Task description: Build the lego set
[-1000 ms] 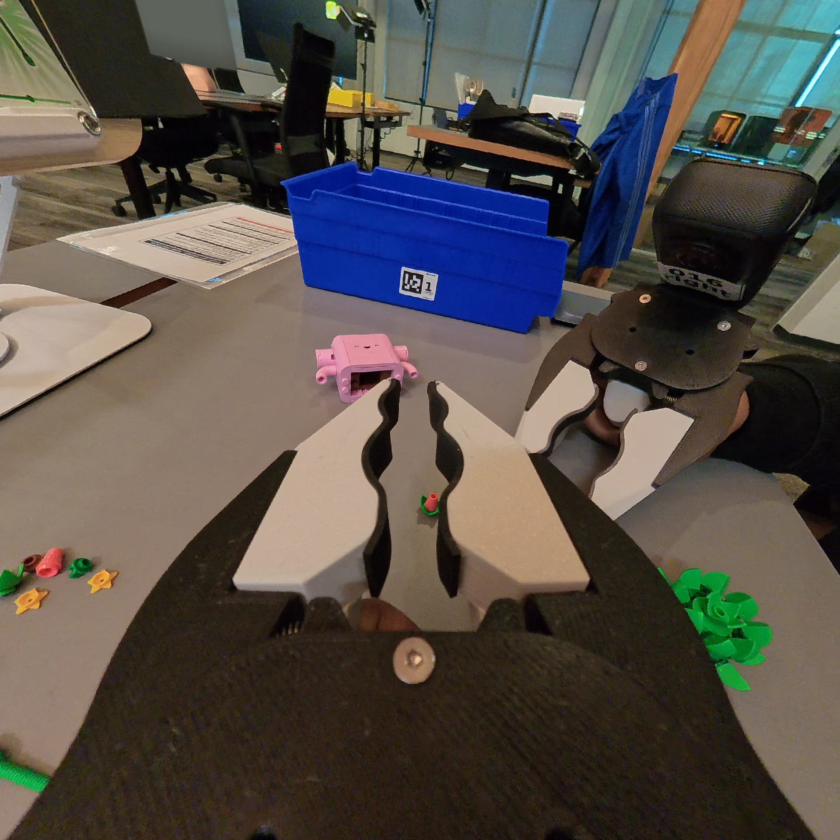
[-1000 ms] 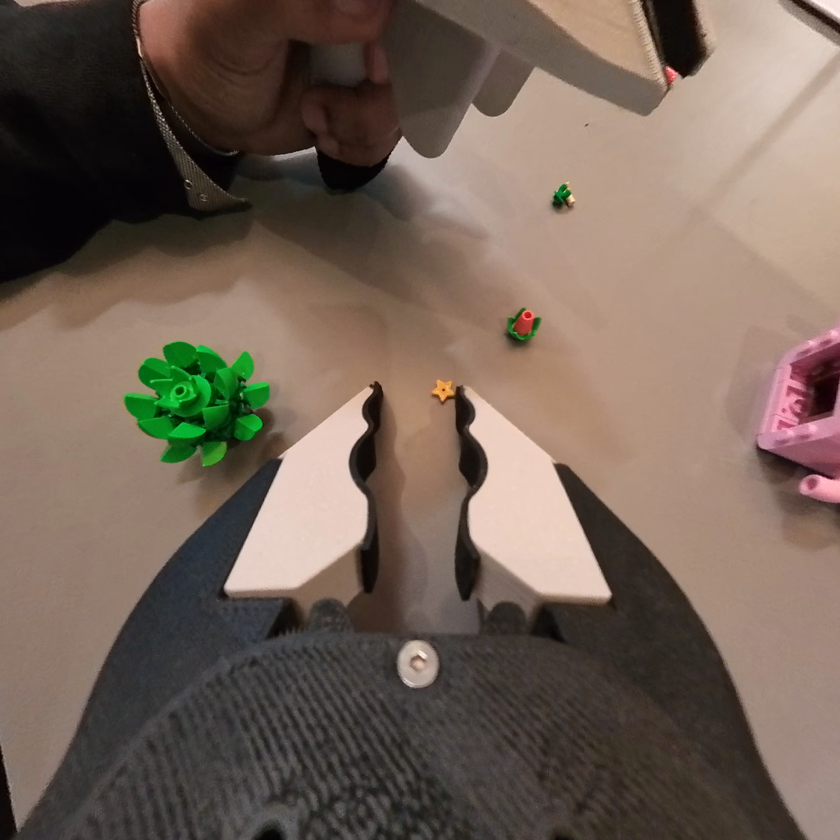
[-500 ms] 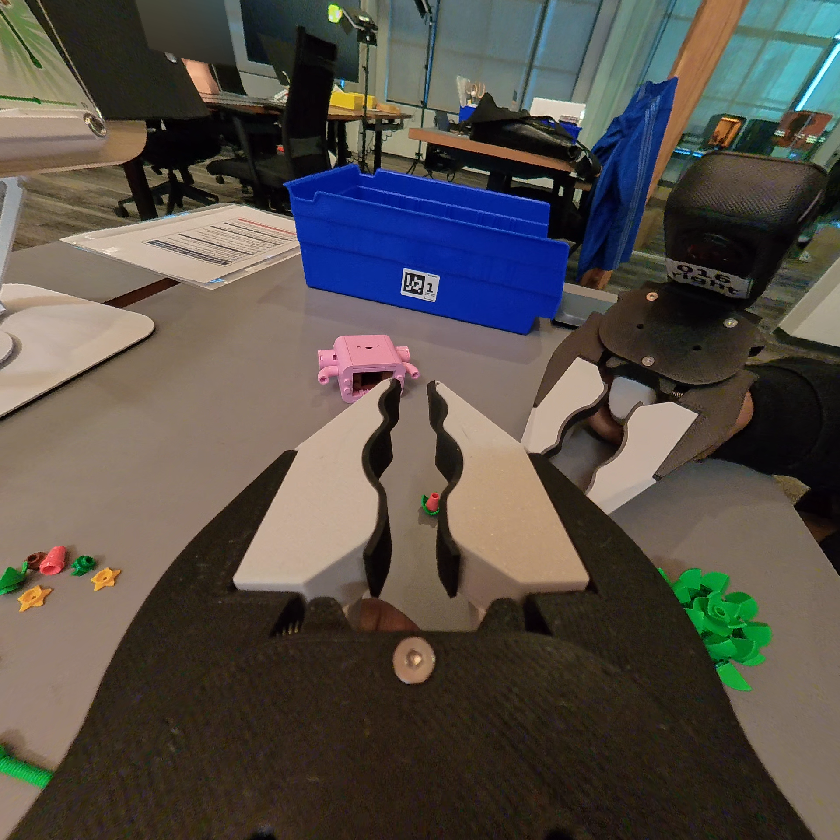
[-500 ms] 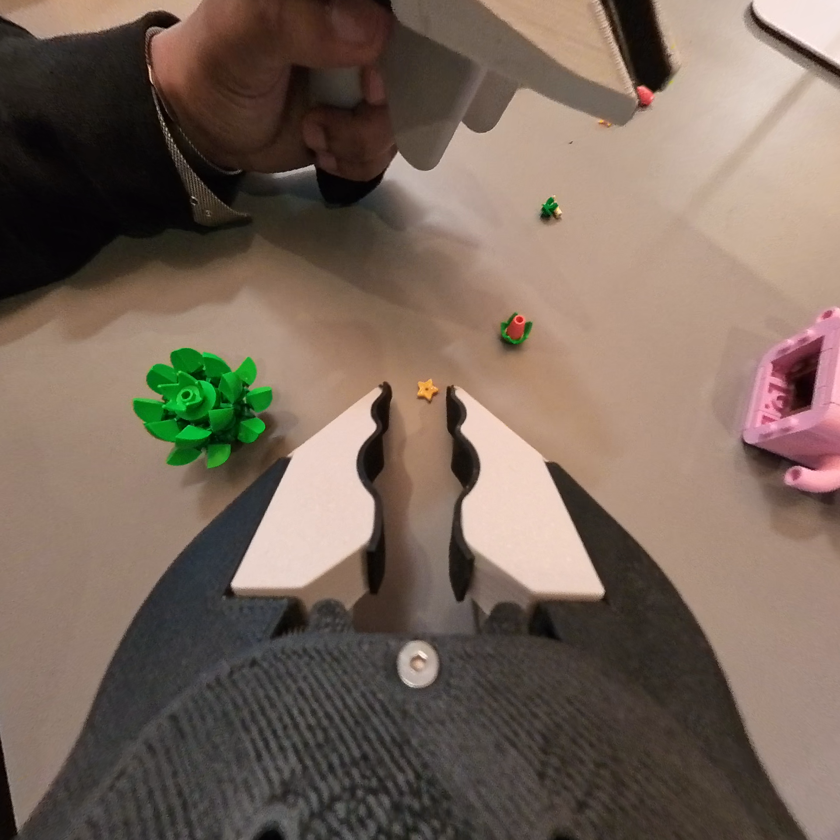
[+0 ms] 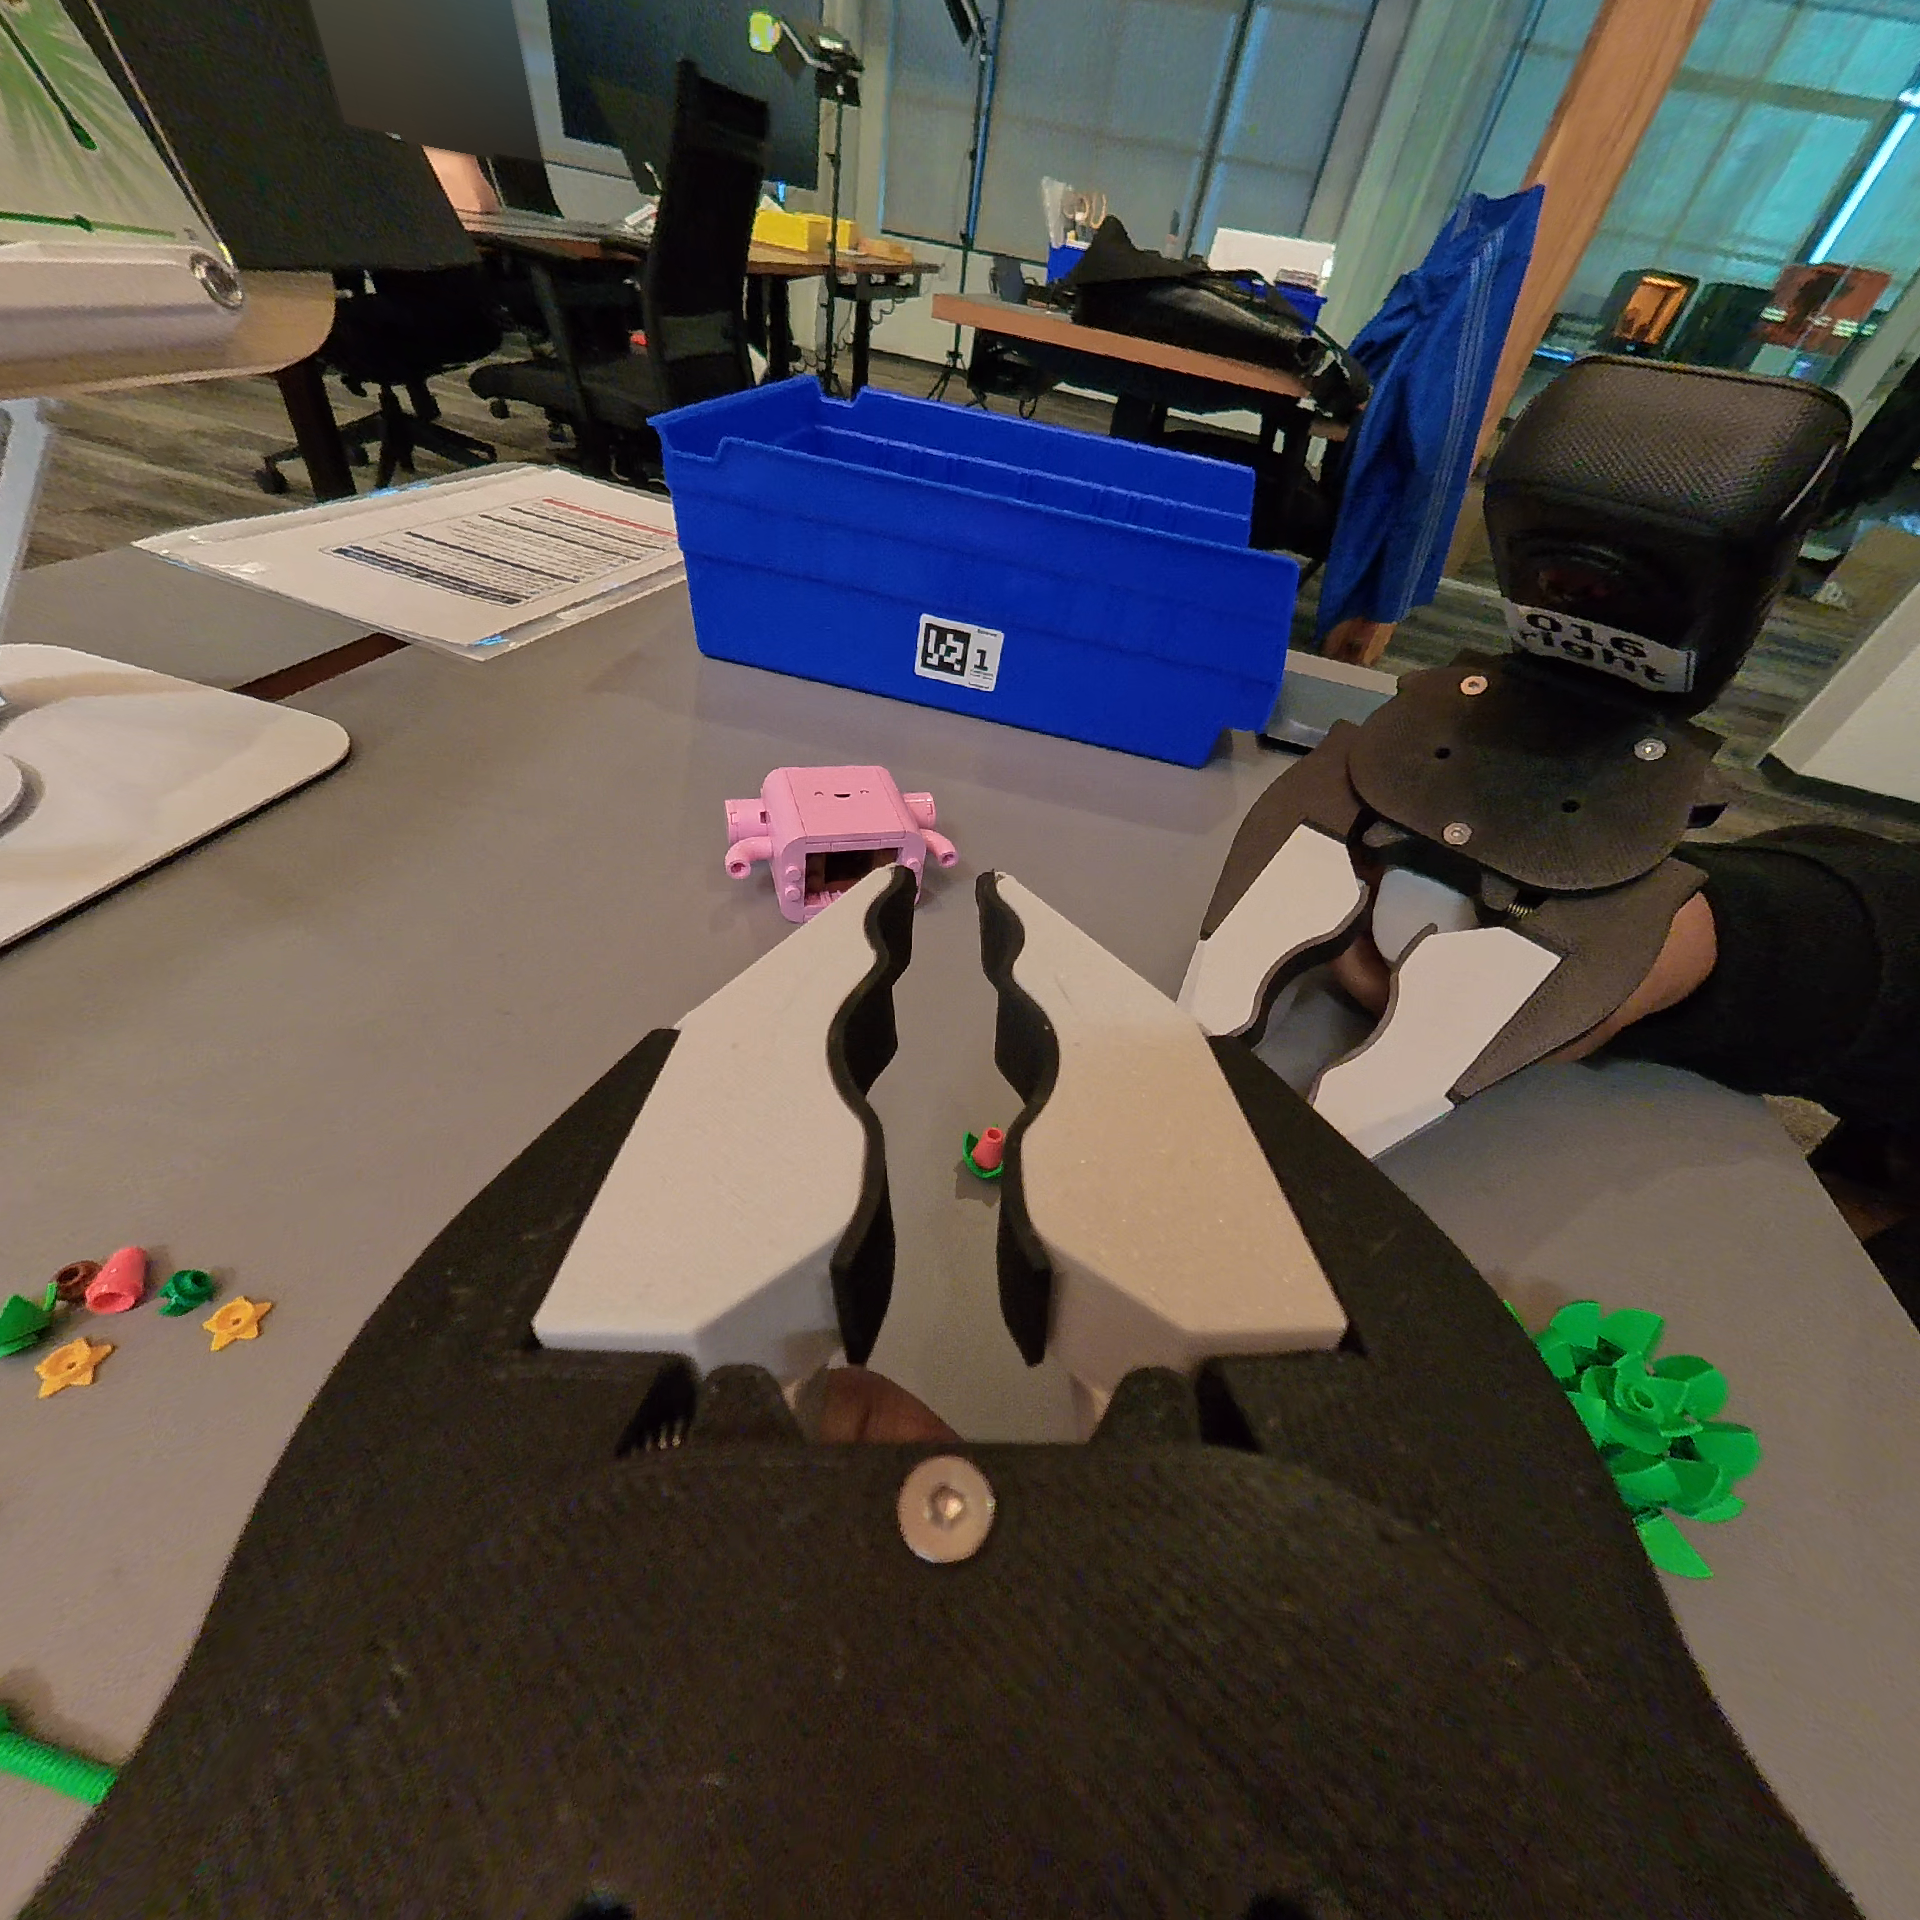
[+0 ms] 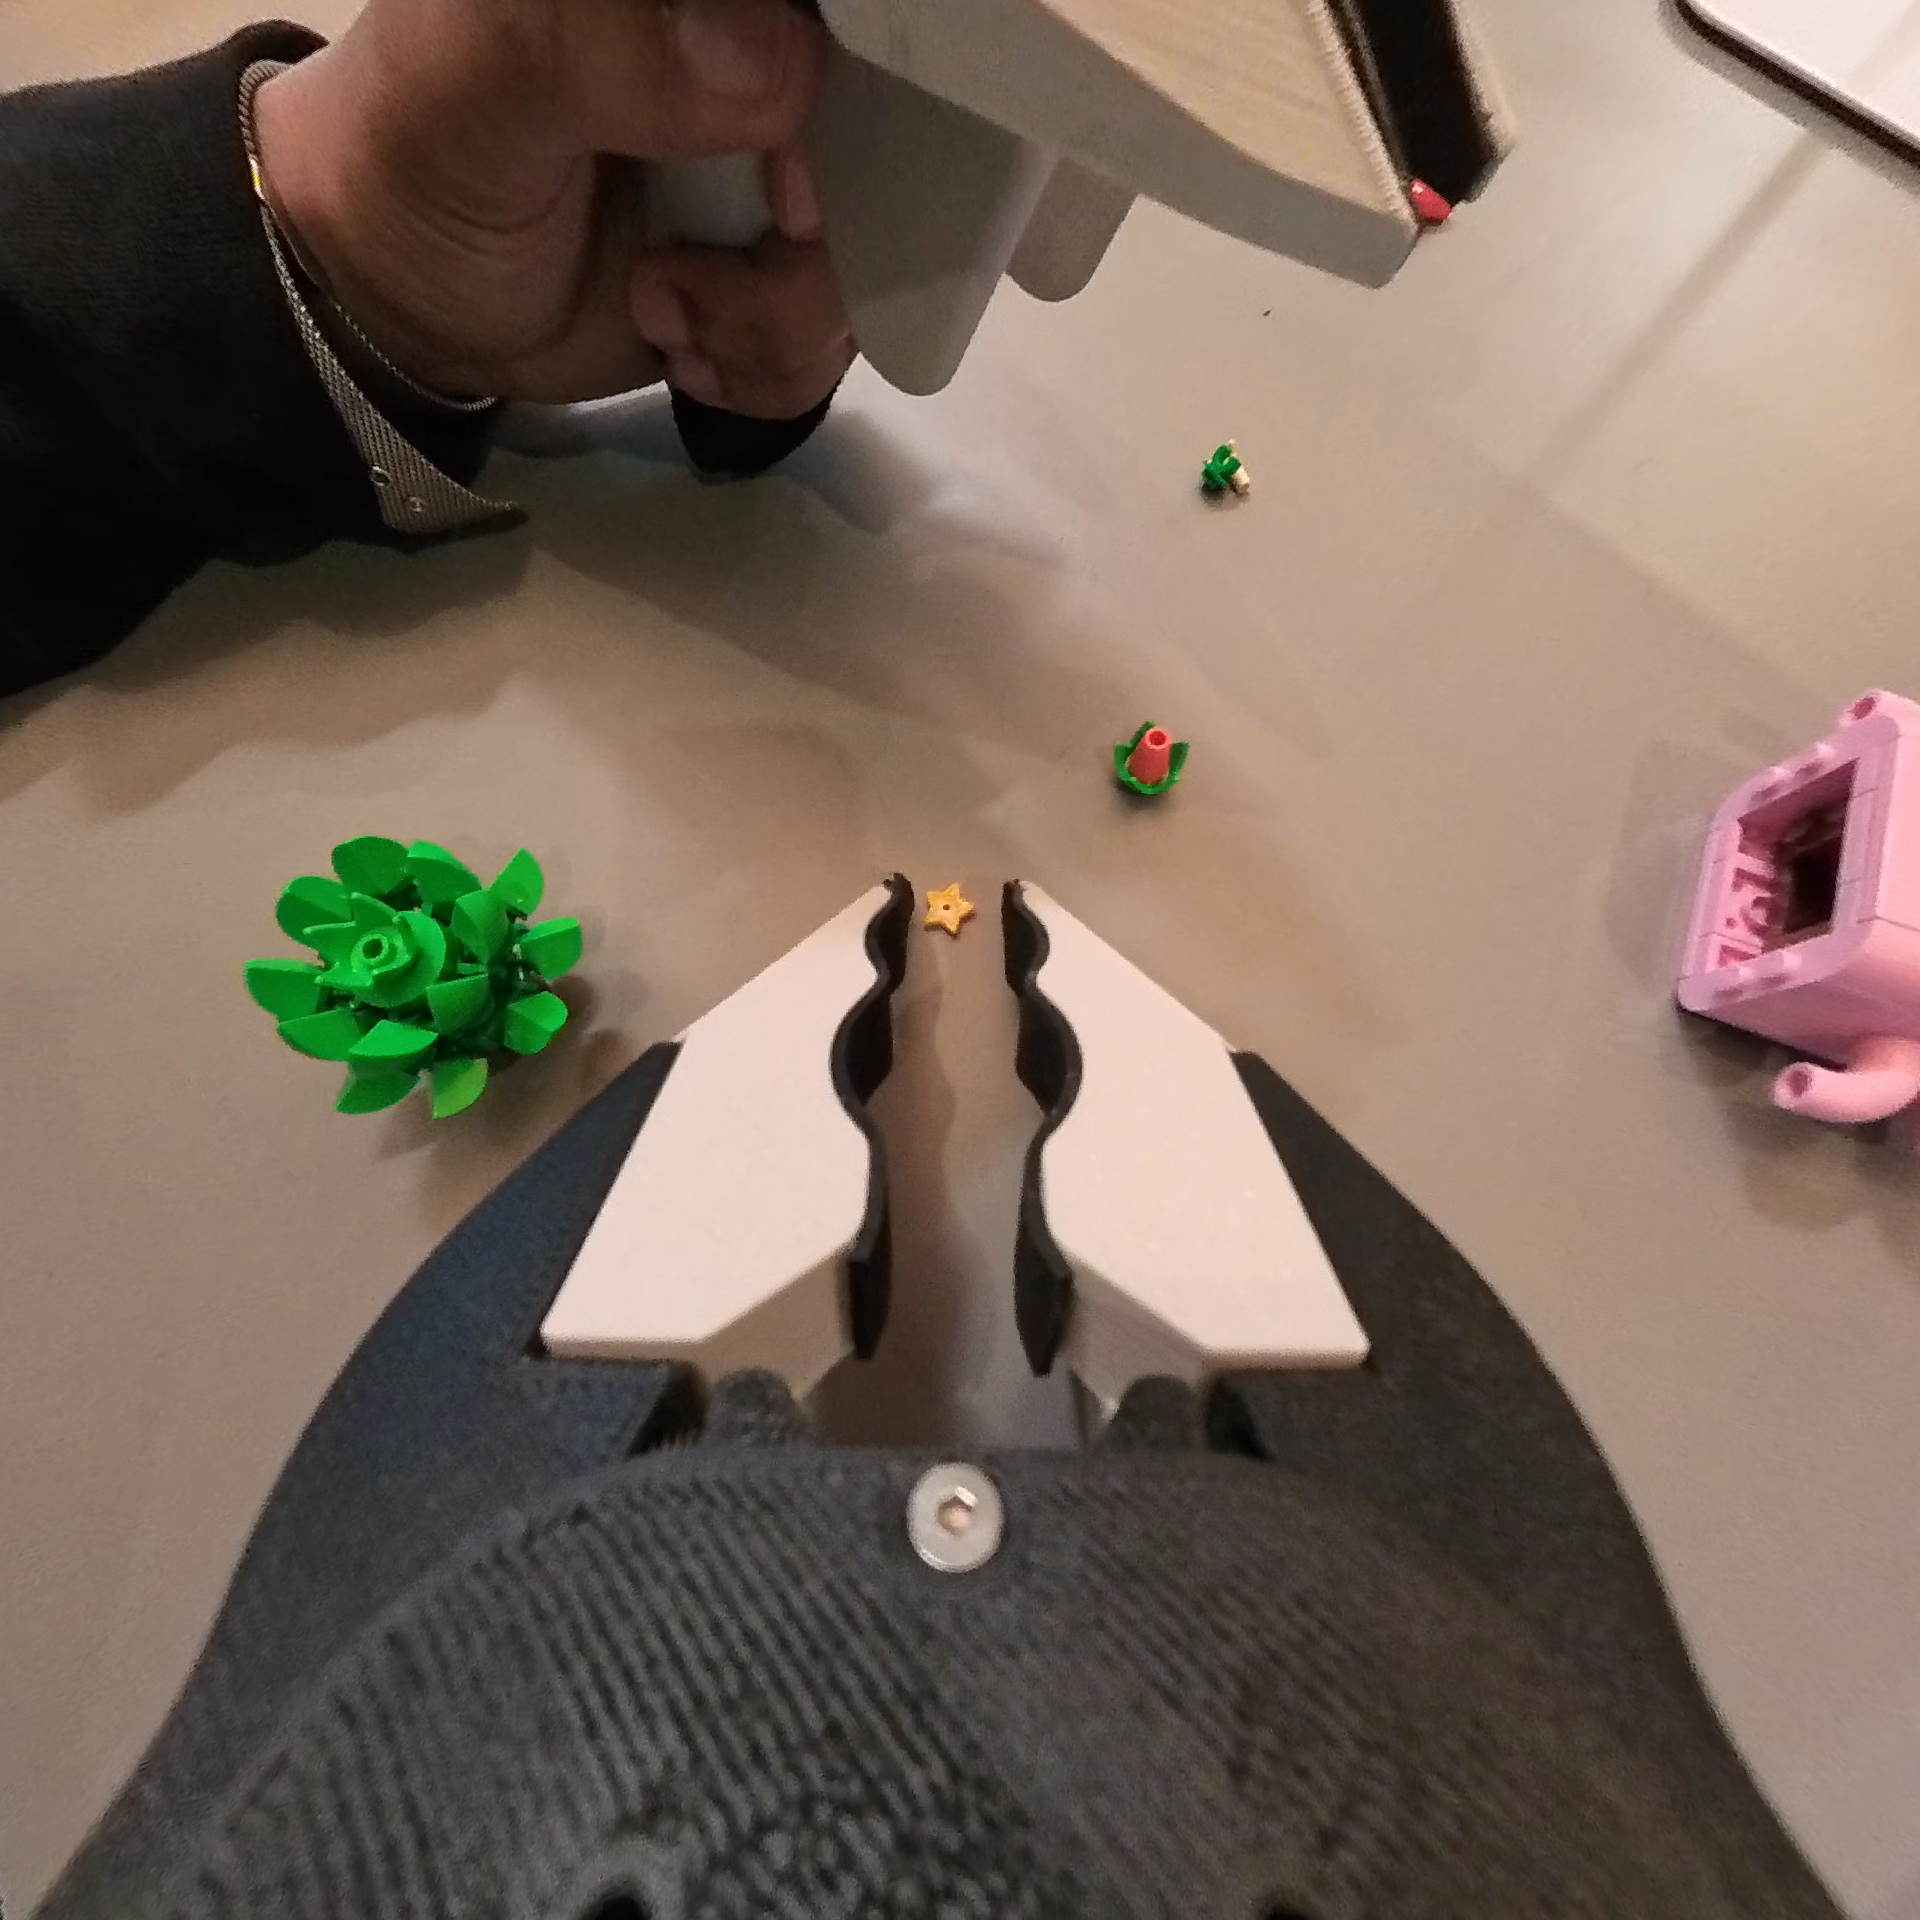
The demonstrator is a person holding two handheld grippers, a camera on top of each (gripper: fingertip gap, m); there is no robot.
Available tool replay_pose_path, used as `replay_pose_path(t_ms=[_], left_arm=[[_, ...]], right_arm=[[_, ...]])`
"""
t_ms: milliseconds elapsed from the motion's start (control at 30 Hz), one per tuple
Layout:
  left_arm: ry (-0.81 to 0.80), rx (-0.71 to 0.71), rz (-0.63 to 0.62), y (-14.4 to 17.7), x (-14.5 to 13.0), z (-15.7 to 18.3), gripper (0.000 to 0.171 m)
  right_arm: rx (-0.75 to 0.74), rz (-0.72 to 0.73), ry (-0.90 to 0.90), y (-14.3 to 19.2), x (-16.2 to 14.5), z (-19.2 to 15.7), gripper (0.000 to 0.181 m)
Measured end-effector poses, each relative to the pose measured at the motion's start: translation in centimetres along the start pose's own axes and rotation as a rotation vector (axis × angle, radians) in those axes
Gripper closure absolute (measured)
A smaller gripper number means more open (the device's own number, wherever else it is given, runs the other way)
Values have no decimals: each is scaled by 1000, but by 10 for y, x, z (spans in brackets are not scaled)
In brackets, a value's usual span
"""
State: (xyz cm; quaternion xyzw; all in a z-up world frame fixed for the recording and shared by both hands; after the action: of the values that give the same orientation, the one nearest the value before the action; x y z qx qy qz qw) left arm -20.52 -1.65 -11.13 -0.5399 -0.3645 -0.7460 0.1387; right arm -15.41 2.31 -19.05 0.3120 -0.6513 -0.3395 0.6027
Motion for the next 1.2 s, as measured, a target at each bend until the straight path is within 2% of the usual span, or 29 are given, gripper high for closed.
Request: replay_pose_path(t_ms=[667,900,1067,1200], left_arm=[[3,-2,2,0,0,0,161],[15,34,1,1,0,-7,162],[51,71,-23,3,-4,-17,162],[84,91,-27,7,-6,-25,162]], right_arm=[[-21,-28,38,-3,-2,-2,173],[-144,-4,119,12,12,27,174],[8,46,200,13,30,39,174],[130,90,364,17,37,35,174]])
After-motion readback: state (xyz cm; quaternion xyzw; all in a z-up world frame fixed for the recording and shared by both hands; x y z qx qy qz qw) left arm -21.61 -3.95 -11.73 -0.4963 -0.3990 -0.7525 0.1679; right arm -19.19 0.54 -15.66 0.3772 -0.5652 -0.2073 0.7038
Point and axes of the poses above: each gripper's, where its closed fingertips meet, y back along the fingers, x out of its top, z = x × y across the jaws, the point moved 1 cm from there along y, back along the fingers, and after that the axes turned 15 degrees about -z, right-handed, at the moved point
